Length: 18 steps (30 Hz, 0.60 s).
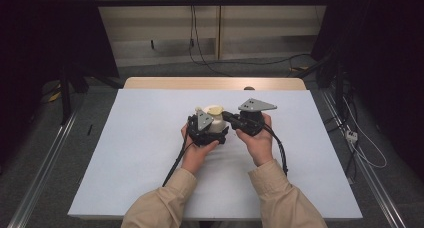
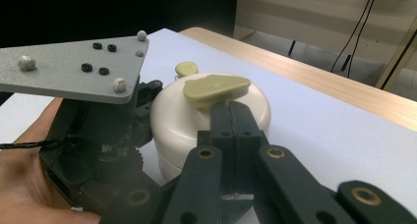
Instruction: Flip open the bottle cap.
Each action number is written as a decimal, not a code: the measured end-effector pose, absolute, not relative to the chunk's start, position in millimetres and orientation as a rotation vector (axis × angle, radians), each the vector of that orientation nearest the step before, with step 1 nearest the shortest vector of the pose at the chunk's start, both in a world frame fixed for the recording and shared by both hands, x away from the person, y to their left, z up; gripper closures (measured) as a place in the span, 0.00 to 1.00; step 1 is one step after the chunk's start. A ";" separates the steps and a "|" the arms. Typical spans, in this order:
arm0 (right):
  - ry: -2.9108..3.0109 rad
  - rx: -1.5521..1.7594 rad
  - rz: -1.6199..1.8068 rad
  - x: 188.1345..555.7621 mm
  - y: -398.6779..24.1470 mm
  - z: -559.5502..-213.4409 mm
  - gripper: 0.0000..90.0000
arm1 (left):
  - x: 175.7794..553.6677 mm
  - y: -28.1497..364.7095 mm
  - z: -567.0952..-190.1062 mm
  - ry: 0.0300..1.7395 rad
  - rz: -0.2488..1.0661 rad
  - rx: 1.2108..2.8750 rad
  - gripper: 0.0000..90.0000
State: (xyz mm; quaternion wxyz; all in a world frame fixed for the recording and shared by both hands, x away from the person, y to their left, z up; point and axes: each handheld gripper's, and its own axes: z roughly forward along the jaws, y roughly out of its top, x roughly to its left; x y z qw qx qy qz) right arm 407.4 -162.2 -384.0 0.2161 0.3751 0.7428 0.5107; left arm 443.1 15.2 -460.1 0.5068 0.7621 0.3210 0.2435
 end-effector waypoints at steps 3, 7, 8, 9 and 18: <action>2.056 1.041 1.416 407.8 -161.8 -384.0 1.00 | 443.0 15.1 -460.1 0.775 0.588 1.839 0.05; 2.057 1.036 1.427 408.5 -160.1 -384.3 1.00 | 442.8 14.4 -460.2 0.776 0.590 1.835 0.05; 2.060 1.033 1.423 408.4 -159.1 -384.0 1.00 | 442.8 14.4 -460.2 0.776 0.591 1.834 0.05; 2.063 1.030 1.420 408.4 -158.2 -383.8 1.00 | 442.7 14.4 -460.2 0.776 0.591 1.835 0.05; 2.069 1.015 1.420 410.6 -155.2 -382.5 1.00 | 442.7 14.3 -460.3 0.777 0.593 1.836 0.05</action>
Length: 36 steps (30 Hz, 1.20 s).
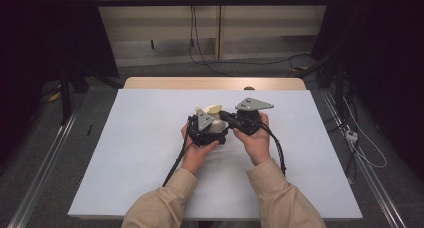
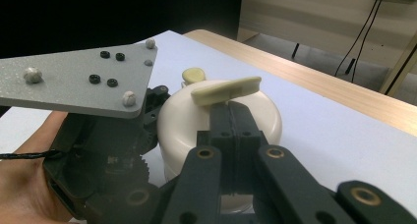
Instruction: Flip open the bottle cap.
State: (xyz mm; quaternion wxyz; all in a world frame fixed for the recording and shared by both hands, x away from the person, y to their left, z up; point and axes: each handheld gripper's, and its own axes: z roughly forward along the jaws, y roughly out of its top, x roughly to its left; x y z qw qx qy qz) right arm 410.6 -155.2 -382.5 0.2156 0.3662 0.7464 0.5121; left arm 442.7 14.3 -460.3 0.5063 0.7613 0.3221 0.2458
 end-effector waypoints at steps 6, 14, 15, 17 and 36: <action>2.058 1.017 1.423 411.6 -155.9 -381.1 1.00 | 442.5 13.9 -460.3 0.776 0.594 1.836 0.05; 2.064 1.004 1.428 412.4 -152.4 -380.2 1.00 | 442.5 13.9 -460.2 0.773 0.599 1.840 0.05; 2.064 1.004 1.428 412.6 -152.3 -380.2 1.00 | 442.4 13.8 -460.3 0.775 0.597 1.838 0.05; 2.063 1.002 1.433 413.2 -152.2 -380.2 1.00 | 442.4 13.7 -460.3 0.775 0.598 1.839 0.05; 2.045 0.983 1.462 415.8 -148.6 -375.8 1.00 | 442.1 12.9 -460.4 0.780 0.600 1.833 0.05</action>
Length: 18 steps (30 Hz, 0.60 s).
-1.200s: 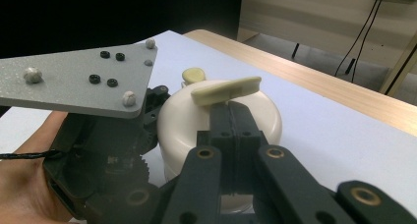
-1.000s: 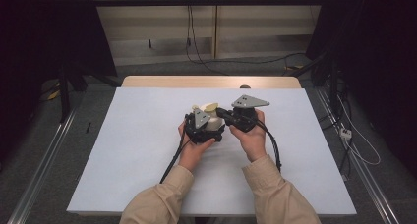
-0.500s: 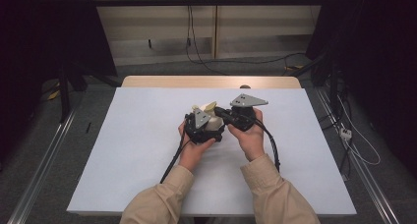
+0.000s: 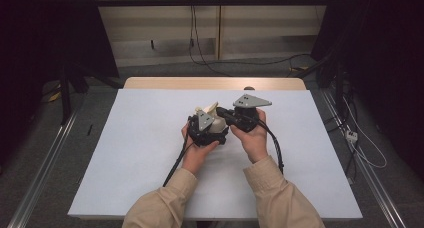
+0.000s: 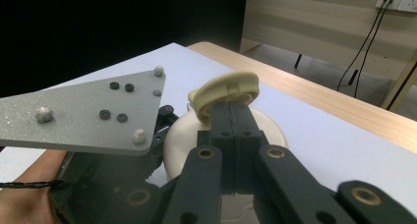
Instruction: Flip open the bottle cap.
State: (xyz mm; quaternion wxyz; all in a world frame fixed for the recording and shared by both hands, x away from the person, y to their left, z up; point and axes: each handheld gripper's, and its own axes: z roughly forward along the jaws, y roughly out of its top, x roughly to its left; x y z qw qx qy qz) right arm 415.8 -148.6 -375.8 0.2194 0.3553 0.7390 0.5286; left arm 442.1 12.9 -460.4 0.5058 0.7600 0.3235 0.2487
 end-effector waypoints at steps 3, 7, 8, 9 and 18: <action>2.044 0.981 1.472 416.1 -148.0 -375.1 1.00 | 442.1 12.9 -460.5 0.781 0.600 1.833 0.05; 2.048 0.975 1.466 416.8 -146.3 -374.6 1.00 | 442.2 12.9 -460.5 0.781 0.599 1.833 0.05; 2.049 0.974 1.463 417.2 -146.1 -374.9 1.00 | 442.2 12.9 -460.5 0.781 0.599 1.833 0.05; 2.050 0.976 1.463 417.6 -146.0 -375.2 1.00 | 442.2 12.9 -460.5 0.781 0.599 1.833 0.05; 2.045 0.980 1.470 420.2 -146.9 -373.9 1.00 | 442.2 12.9 -460.5 0.781 0.600 1.833 0.05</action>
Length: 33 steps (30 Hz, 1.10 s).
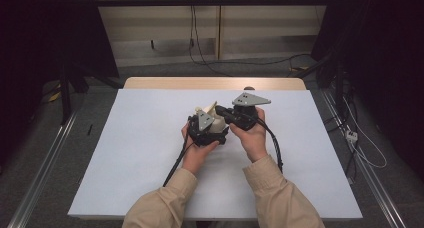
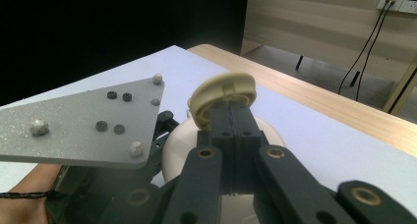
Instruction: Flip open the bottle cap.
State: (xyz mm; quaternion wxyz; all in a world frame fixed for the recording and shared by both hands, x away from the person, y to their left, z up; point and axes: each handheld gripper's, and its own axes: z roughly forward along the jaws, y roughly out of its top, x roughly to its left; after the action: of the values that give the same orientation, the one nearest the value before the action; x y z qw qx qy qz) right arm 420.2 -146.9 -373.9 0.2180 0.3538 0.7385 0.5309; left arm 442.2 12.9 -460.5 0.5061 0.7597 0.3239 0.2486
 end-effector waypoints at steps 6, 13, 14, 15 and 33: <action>2.037 0.974 1.485 422.6 -146.2 -370.8 1.00 | 442.2 13.0 -460.5 0.782 0.597 1.832 0.05; 2.038 0.971 1.494 426.0 -143.2 -370.0 1.00 | 442.4 13.4 -460.3 0.780 0.599 1.835 0.05; 2.039 0.971 1.494 426.6 -142.8 -369.9 1.00 | 442.4 13.4 -460.3 0.779 0.599 1.835 0.05; 2.039 0.972 1.495 427.1 -142.5 -369.9 1.00 | 442.5 13.4 -460.3 0.779 0.600 1.836 0.05; 2.043 0.983 1.509 437.9 -139.0 -375.4 1.00 | 442.7 14.3 -460.2 0.780 0.595 1.832 0.05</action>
State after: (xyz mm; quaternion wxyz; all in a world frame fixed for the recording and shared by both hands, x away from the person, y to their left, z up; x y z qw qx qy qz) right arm 437.9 -139.0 -375.4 0.2075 0.3531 0.7339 0.5419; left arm 442.7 14.3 -460.2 0.5070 0.7600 0.3233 0.2466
